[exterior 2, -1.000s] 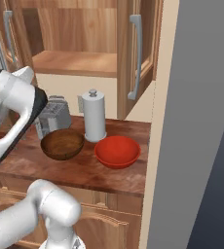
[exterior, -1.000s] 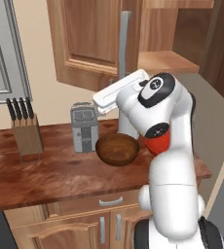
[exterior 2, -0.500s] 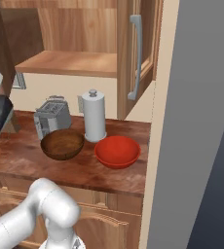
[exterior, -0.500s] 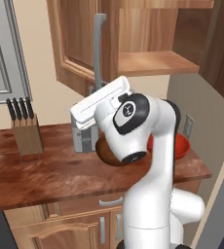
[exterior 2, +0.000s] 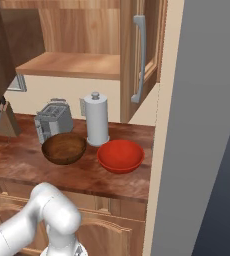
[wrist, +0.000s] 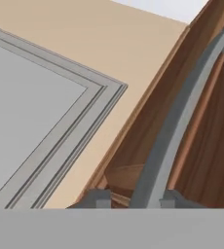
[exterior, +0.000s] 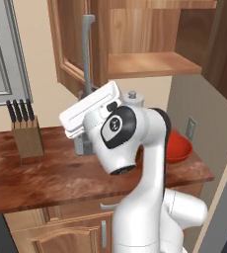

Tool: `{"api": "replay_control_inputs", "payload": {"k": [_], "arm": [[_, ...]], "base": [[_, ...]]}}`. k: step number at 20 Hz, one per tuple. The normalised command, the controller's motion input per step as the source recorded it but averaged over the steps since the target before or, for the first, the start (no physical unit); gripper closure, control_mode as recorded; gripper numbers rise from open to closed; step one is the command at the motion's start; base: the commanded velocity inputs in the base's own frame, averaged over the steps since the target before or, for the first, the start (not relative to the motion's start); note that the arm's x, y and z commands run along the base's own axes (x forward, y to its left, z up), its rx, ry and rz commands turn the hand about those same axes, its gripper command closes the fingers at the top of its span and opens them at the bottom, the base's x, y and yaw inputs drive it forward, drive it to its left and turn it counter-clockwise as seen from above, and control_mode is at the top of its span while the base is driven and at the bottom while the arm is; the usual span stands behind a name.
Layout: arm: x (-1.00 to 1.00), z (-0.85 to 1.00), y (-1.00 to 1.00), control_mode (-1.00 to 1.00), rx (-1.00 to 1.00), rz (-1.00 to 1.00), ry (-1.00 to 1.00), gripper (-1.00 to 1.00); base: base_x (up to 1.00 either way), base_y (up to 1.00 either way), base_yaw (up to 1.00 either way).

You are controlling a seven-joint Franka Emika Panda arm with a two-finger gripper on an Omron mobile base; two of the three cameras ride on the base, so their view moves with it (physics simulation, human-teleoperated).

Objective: Open the cabinet. Pick the bowls from the counter and place them in the cabinet. Then close the cabinet.

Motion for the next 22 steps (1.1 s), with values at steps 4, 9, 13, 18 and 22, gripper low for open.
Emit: {"api": "replay_control_inputs", "payload": {"k": [4, 9, 13, 18, 22], "arm": [[-0.97, 0.05, 0.89, -1.00, 0.16, -0.02, -0.01, -1.00], [-1.00, 0.55, -0.52, -1.00, 0.16, -0.07, -0.18, -1.00], [-1.00, 0.55, -0.69, -1.00, 0.22, -0.03, -0.25, -1.00], [-1.00, 0.59, -0.57, -1.00, 0.22, 0.00, -0.31, -1.00], [-1.00, 0.68, -0.67, -1.00, 0.19, 0.00, -0.35, -1.00]], "base": [[0.00, 0.00, 0.00], [0.00, 0.00, 0.00], [0.00, 0.00, 0.00], [0.00, 0.00, 0.00], [0.00, 0.00, 0.00]]}}
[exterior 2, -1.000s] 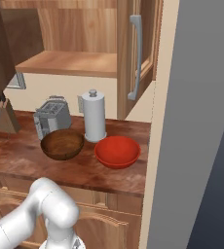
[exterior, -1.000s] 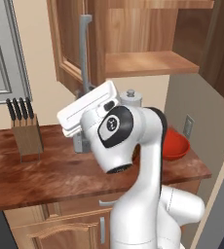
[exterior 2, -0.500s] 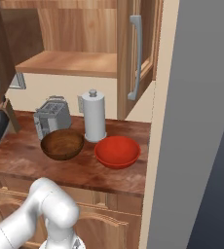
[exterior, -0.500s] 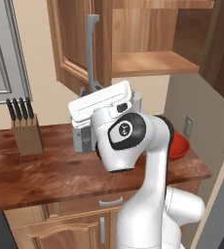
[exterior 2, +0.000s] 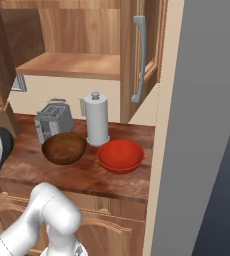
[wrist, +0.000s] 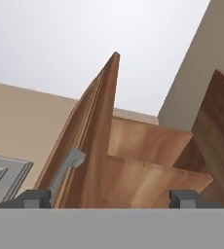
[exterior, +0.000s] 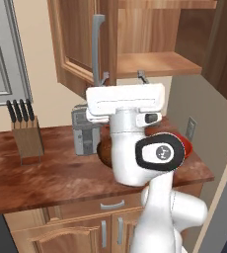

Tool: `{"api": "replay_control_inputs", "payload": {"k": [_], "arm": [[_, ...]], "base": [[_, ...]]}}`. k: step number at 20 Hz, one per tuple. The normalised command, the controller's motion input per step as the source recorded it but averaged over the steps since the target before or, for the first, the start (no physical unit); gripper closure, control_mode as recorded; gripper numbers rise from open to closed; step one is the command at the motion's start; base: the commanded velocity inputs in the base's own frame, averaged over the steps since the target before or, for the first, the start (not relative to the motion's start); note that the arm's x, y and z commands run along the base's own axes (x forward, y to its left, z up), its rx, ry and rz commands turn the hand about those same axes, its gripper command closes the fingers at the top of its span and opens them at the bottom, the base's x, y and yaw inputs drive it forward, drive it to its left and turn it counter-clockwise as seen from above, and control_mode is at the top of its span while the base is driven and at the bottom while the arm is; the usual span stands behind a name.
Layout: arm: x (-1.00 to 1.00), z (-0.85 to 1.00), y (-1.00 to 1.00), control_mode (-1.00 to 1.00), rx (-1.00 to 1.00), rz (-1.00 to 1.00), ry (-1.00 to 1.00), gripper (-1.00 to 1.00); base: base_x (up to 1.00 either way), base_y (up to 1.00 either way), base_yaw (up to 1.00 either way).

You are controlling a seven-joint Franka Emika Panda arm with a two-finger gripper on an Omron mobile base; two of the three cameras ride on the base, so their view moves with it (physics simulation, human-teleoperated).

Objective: Open the cabinet. Pick the bowls from the counter and place them in the cabinet. Then close the cabinet.

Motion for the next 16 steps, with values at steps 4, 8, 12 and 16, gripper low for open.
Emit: {"api": "replay_control_inputs", "payload": {"k": [4, 8, 12, 16], "arm": [[-0.91, 0.71, -0.99, -1.00, 0.19, 0.00, -0.21, -1.00], [0.03, 0.11, -0.69, -1.00, 0.13, 0.00, 0.06, -1.00], [0.36, 0.00, -0.61, -1.00, 0.10, 0.05, 0.29, -1.00], [0.40, 0.00, -0.23, -1.00, 0.07, 0.07, 0.45, -1.00]], "base": [[0.00, 0.00, 0.00], [0.00, 0.00, 0.00], [0.00, 0.00, 0.00], [0.00, 0.00, 0.00]]}}
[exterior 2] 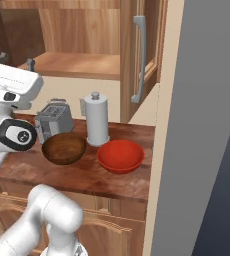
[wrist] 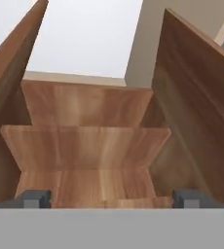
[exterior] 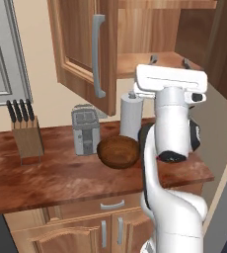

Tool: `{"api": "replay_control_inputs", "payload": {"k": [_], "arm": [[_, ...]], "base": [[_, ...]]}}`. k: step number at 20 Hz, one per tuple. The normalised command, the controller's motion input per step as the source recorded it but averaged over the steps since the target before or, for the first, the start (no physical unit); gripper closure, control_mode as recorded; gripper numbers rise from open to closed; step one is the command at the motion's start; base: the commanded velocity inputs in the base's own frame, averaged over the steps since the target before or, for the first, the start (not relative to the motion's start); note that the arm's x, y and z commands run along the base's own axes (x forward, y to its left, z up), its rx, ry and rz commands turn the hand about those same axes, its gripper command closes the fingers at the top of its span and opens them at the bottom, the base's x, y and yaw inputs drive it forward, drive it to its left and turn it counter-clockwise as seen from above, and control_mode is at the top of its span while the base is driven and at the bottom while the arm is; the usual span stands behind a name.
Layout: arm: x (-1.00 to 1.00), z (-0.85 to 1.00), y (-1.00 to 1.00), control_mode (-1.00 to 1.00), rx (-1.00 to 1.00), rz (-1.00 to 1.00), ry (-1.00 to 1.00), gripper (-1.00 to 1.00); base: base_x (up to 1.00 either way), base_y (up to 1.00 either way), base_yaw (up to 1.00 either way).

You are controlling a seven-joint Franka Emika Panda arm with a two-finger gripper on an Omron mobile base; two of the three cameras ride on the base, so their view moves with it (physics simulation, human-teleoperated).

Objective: Open the cabinet. Pick the bowls from the counter and place them in the cabinet. Then close the cabinet.

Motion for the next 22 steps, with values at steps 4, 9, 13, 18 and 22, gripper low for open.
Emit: {"api": "replay_control_inputs", "payload": {"k": [4, 9, 13, 18, 22], "arm": [[0.26, 0.02, -0.06, -1.00, 0.04, 0.19, 0.42, -1.00], [0.12, 0.01, 0.00, -1.00, 0.03, 0.32, 0.44, -1.00], [0.03, 0.00, 0.00, -1.00, 0.04, 0.34, 0.47, -1.00], [0.20, -0.01, 0.15, -1.00, 0.02, 0.28, 0.47, -1.00], [0.16, -0.18, 0.49, -1.00, 0.07, 0.23, 0.39, -1.00]], "base": [[0.00, 0.00, 0.00], [0.00, 0.00, 0.00], [0.00, 0.00, 0.00], [0.00, 0.00, 0.00], [0.00, 0.00, 0.00]]}}
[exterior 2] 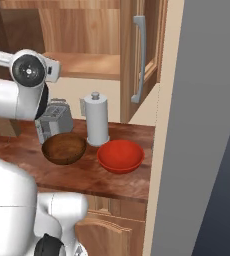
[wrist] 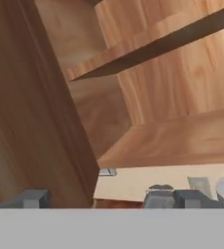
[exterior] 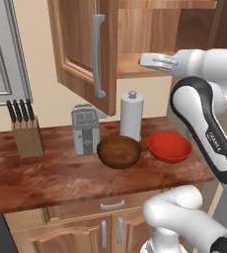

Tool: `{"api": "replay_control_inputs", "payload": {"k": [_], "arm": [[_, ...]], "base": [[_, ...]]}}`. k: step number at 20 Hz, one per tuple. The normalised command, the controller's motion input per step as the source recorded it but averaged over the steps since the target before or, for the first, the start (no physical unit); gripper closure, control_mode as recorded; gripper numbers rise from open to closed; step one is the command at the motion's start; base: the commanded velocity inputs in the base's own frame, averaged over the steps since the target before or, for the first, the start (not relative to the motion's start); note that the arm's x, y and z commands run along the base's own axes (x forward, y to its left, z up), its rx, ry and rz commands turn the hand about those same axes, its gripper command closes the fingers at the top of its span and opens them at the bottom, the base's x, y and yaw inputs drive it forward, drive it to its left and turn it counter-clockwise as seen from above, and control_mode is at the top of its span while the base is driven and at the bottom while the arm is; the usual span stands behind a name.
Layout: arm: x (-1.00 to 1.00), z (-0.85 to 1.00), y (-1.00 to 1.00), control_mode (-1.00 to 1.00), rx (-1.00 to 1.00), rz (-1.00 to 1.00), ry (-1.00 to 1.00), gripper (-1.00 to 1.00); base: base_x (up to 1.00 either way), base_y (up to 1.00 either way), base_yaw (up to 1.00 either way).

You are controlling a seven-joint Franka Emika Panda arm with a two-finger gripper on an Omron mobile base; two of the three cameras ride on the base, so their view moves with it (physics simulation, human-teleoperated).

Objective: Open the cabinet. Pick the bowls from the counter and place them in the cabinet. Then close the cabinet.

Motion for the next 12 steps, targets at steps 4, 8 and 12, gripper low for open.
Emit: {"api": "replay_control_inputs", "payload": {"k": [4, 8, 12], "arm": [[0.07, -0.38, 0.77, -1.00, 0.04, 0.16, 0.26, -1.00], [0.04, -0.38, 0.17, -1.00, 0.22, 0.09, 0.10, -1.00], [0.04, -0.41, 0.01, -1.00, 0.34, 0.08, 0.05, -1.00]], "base": [[0.00, 0.00, 0.00], [0.00, 0.00, 0.00], [0.00, 0.00, 0.00]]}}
